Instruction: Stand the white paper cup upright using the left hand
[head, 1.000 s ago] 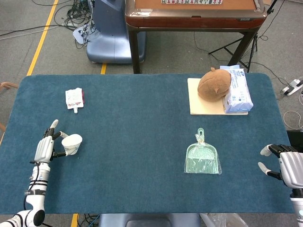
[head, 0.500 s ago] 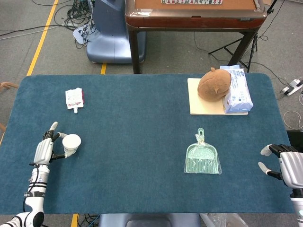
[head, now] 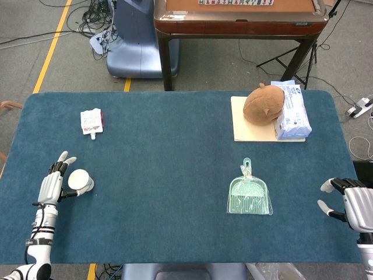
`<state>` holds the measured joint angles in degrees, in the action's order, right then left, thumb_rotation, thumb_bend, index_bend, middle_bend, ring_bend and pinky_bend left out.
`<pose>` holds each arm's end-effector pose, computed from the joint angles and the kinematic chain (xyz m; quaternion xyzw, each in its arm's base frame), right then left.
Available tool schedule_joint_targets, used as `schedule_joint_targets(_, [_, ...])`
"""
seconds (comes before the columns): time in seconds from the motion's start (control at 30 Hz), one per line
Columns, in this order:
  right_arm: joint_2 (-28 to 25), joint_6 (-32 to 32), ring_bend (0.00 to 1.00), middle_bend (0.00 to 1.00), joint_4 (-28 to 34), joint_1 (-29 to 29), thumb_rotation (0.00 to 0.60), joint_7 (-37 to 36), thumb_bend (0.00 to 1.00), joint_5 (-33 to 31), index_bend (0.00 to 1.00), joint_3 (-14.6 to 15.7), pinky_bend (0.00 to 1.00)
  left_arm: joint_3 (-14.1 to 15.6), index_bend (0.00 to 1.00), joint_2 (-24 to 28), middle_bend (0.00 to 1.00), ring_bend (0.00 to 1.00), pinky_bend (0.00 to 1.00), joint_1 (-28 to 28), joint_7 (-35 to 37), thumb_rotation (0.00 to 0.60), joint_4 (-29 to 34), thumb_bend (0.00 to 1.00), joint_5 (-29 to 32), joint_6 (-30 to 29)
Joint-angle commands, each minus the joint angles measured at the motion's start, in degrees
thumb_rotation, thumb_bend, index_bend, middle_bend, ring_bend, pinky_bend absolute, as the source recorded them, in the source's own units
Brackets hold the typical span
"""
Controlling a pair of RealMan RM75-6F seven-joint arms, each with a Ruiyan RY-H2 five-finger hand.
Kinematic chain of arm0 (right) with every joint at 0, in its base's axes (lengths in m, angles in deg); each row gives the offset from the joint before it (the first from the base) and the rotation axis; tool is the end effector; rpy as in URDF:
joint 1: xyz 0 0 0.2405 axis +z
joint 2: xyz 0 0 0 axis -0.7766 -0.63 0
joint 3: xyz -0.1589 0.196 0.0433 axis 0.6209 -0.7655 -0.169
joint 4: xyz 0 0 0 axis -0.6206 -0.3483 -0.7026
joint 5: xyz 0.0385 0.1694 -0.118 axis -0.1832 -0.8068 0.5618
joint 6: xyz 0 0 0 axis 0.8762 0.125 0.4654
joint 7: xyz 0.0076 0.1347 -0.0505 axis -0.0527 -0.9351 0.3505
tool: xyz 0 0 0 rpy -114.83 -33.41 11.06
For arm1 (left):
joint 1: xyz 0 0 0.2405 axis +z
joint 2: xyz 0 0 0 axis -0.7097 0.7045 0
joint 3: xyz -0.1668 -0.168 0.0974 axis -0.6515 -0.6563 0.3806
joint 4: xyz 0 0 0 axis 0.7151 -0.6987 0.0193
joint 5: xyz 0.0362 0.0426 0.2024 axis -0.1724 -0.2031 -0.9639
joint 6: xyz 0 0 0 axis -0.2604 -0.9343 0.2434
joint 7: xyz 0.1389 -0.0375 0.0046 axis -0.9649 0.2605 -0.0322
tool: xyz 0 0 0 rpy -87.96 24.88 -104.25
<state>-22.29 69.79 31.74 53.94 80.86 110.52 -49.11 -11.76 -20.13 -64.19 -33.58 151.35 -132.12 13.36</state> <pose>-0.3021 -0.1730 0.1871 0.5805 -0.3960 0.4024 0.5868 -0.3270 0.2875 0.0552 -0.4855 -0.5360 -0.4557 0.5190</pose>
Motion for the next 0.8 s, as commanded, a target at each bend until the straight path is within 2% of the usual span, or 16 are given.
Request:
schedule_joint_targets(0.03, [-0.03, 0.05, 0.44, 0.52, 0.01, -0.02, 0.600, -0.01, 0.20, 0.00, 0.53, -0.01, 0.47, -0.06, 0.15, 1.89, 0.00, 0.00, 0.00, 0.76, -1.87, 0.600, 2.62, 0.07, -0.31, -1.30])
schedule_joint_targets(0.23, [-0.03, 0.10, 0.44, 0.52, 0.02, -0.06, 0.600, 0.12, 0.20, 0.02, 0.53, 0.01, 0.47, 0.68, 0.15, 7.35, 0.00, 0.00, 0.00, 2.65, -6.44, 0.600, 10.60, 0.07, -0.83, -3.44])
schedule_joint_targets(0.43, [0.21, -0.16, 0.44, 0.52, -0.08, 0.01, 0.600, 0.63, 0.20, -0.13, 0.53, 0.08, 0.47, 1.84, 0.15, 14.58, 0.00, 0.00, 0.00, 5.33, -11.03, 0.600, 20.62, 0.07, 1.67, -3.69])
schedule_joint_targets(0.57, [0.53, -0.50, 0.44, 0.52, -0.18, 0.10, 0.600, 1.19, 0.20, -0.30, 0.53, 0.16, 0.47, 3.30, 0.15, 18.07, 0.00, 0.00, 0.00, 6.73, -17.12, 0.600, 24.29, 0.07, 1.45, -5.72])
schedule_joint_targets(0.7, [0.78, -0.51, 0.44, 0.52, -0.27, 0.12, 0.600, 1.64, 0.20, -0.33, 0.53, 0.16, 0.47, 5.75, 0.15, 21.05, 0.00, 0.00, 0.00, 8.25, -26.31, 0.600, 27.33, 0.07, 0.62, -8.45])
schedule_joint_targets(0.8, [0.89, -0.41, 0.44, 0.52, -0.28, 0.03, 0.600, 2.01, 0.20, -0.47, 0.53, 0.16, 0.47, 7.21, 0.16, 22.27, 0.00, 0.00, 0.00, 9.82, -27.44, 0.600, 28.84, 0.07, -0.86, -10.31])
